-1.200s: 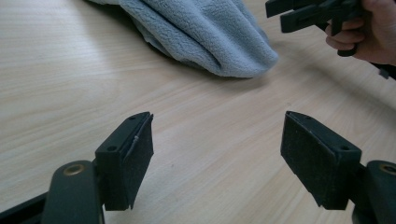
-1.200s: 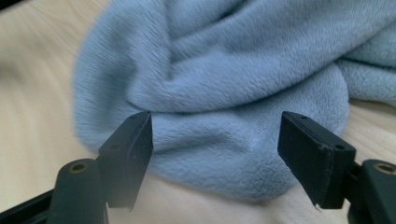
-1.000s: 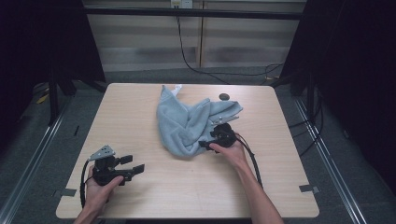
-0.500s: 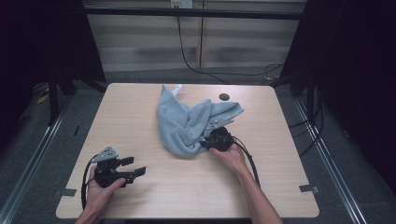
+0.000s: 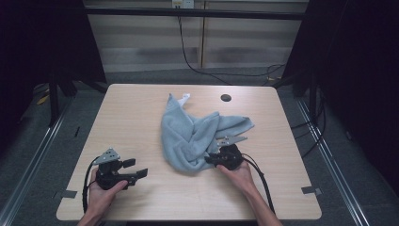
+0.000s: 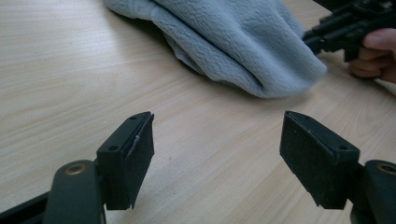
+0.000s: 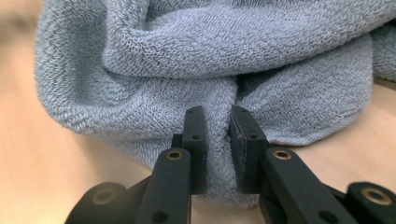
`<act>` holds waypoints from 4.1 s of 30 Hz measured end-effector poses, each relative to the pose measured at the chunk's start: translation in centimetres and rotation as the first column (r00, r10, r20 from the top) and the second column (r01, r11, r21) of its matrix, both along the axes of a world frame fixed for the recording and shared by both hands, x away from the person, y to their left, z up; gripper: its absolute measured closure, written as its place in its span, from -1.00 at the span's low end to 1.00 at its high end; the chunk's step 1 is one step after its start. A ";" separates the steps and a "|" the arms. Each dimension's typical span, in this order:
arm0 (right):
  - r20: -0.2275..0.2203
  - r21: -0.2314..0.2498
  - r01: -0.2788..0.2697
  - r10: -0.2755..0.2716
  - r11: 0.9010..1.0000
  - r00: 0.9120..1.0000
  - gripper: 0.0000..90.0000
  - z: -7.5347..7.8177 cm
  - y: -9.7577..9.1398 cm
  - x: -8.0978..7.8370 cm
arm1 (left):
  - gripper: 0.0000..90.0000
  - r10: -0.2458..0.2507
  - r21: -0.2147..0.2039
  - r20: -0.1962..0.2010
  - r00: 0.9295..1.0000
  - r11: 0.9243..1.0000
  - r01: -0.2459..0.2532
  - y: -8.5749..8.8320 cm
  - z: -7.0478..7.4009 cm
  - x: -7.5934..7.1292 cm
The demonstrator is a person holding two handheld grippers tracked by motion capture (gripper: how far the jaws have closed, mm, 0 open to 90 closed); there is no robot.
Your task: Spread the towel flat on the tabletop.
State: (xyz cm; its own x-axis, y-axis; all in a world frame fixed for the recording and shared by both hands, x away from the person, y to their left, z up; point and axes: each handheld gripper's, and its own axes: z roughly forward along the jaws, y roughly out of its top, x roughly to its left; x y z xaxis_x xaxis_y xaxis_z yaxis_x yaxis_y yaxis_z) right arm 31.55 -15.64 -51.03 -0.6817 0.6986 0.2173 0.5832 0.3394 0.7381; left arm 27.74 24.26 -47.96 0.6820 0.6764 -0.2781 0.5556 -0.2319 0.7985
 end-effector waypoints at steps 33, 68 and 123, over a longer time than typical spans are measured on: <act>0.083 0.048 0.053 -0.057 0.997 0.995 -0.19 5.2 -4.5 -3.9 | -0.42 -0.073 -0.050 0.031 0.997 0.996 0.075 -7.1 1.3 4.1; 0.199 0.143 0.181 -0.207 0.973 0.958 0.82 12.3 -5.6 1.6 | 0.76 0.024 -0.260 0.097 0.995 0.966 0.002 -2.6 7.2 6.6; 0.141 0.125 0.195 -0.212 0.973 0.967 0.04 7.0 -8.2 -7.7 | -0.13 -0.137 -0.093 0.044 0.990 0.986 0.141 -4.9 3.5 -0.3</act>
State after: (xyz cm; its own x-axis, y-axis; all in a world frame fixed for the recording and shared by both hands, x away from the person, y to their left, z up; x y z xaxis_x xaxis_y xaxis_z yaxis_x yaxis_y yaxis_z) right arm 23.90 -23.81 -44.05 -0.5581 0.8041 0.2049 0.5097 0.1374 0.8493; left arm 27.47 19.34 -44.50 0.7785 0.5458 -0.3098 0.4928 -0.2260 0.8403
